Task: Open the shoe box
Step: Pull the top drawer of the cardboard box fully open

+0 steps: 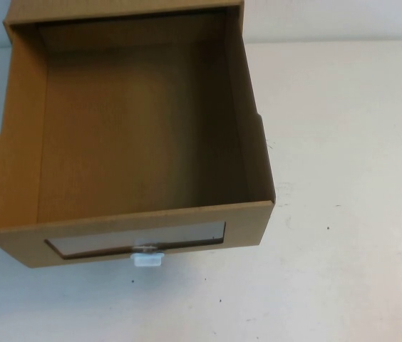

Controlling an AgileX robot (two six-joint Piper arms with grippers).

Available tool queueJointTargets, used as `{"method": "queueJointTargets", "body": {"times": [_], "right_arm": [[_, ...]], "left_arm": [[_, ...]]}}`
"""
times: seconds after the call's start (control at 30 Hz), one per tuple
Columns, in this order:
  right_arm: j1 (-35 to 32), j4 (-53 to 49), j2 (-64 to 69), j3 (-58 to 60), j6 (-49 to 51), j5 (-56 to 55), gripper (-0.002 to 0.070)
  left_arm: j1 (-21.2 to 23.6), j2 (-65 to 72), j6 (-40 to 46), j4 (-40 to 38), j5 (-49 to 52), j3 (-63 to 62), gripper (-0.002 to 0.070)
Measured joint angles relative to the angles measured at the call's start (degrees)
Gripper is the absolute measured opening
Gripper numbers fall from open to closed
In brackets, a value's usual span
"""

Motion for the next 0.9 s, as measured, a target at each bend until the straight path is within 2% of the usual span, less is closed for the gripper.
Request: {"method": "queueJointTargets", "body": {"times": [0.1,0.2,0.4,0.9], "right_arm": [[0.0,0.0,0.0,0.0,0.0,0.0,-0.0013],[0.0,0.0,0.0,0.0,0.0,0.09,-0.0014],[0.0,0.0,-0.04,0.0,0.0,0.09,-0.0014],[0.0,0.0,-0.04,0.0,0.0,0.09,-0.0014]], "left_arm": [[0.38,-3.29,-8.46,7.69,3.21,0.0,-0.0005],[0.38,-4.26,-10.76,10.13,7.83,0.0,-0.0005],[0.38,-4.26,-11.36,11.01,14.61,0.0,-0.0005],[0.38,-4.38,-11.36,11.01,15.19,0.0,-0.0005]]}}
